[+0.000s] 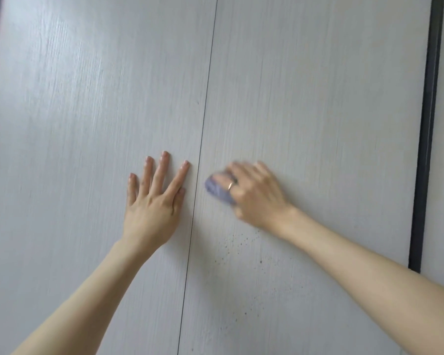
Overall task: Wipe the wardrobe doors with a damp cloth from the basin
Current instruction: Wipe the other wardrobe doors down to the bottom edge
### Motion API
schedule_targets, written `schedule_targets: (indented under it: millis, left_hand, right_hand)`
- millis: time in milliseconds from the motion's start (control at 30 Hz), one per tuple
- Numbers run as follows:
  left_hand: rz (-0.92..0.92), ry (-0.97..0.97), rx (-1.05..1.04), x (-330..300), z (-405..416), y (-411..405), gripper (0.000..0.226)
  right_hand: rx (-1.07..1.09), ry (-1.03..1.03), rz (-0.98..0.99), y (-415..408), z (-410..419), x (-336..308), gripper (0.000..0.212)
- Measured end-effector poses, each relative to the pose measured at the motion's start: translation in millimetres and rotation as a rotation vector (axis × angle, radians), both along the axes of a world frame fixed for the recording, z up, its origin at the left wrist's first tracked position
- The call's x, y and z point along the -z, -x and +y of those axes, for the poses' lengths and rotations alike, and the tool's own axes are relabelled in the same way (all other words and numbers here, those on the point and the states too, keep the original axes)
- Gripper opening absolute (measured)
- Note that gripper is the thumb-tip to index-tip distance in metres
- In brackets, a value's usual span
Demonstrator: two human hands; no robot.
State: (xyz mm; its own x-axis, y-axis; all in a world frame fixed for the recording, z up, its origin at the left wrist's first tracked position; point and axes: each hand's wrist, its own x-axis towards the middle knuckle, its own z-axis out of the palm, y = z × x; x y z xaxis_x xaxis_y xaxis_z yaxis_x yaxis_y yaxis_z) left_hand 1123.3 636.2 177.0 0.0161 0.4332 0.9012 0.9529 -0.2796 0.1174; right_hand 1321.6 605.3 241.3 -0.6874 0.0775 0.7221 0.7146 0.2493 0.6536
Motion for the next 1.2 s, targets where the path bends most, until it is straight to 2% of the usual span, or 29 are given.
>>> schedule_targets:
  millis: [100,133,167,200,267,300,333,400,500,633,800,933,1033,1200]
  left_hand:
    - [0.003,0.002,-0.003,1,0,1,0.054]
    - [0.0,0.0,0.0,1,0,1,0.054]
    - [-0.002,-0.001,0.004,1,0,1,0.053]
    - [-0.003,-0.002,0.009,1,-1,2,0.053]
    - [0.011,-0.009,0.014,2,0,4,0.053]
    - [0.022,-0.011,0.009,3,0,5,0.053]
    - [0.029,-0.006,0.004,4,0,7,0.053]
    - [0.033,0.004,-0.003,5,1,8,0.053]
    - [0.062,0.0,-0.012,5,2,10,0.052]
    - [0.092,-0.02,-0.007,7,3,16,0.051]
    - [0.088,-0.03,-0.012,7,5,17,0.051]
    - [0.07,-0.015,-0.012,7,2,16,0.051]
    - [0.014,0.015,0.017,15,-1,14,0.051]
    - [-0.043,0.094,-0.008,49,-9,20,0.055]
  right_hand:
    - [0.064,0.047,0.433,11,2,-32,0.027]
    - [0.065,0.072,0.492,15,4,-31,0.026]
    - [0.026,0.08,0.462,20,4,-25,0.025]
    - [-0.029,0.073,0.336,22,5,-14,0.025]
    - [-0.073,0.013,-0.03,20,2,4,0.031]
    - [-0.066,-0.025,-0.133,18,1,1,0.033]
    - [-0.052,-0.044,-0.138,18,3,-9,0.034]
    - [0.001,-0.039,0.075,24,10,-42,0.029]
    - [0.029,-0.037,0.445,43,23,-101,0.034]
    - [-0.037,-0.031,0.562,73,30,-143,0.028]
    - [-0.043,-0.058,0.411,80,33,-130,0.03]
    - [-0.026,-0.038,0.292,78,32,-95,0.035]
    - [-0.021,0.003,0.222,70,26,-53,0.038]
    - [-0.147,0.049,0.064,56,19,38,0.044]
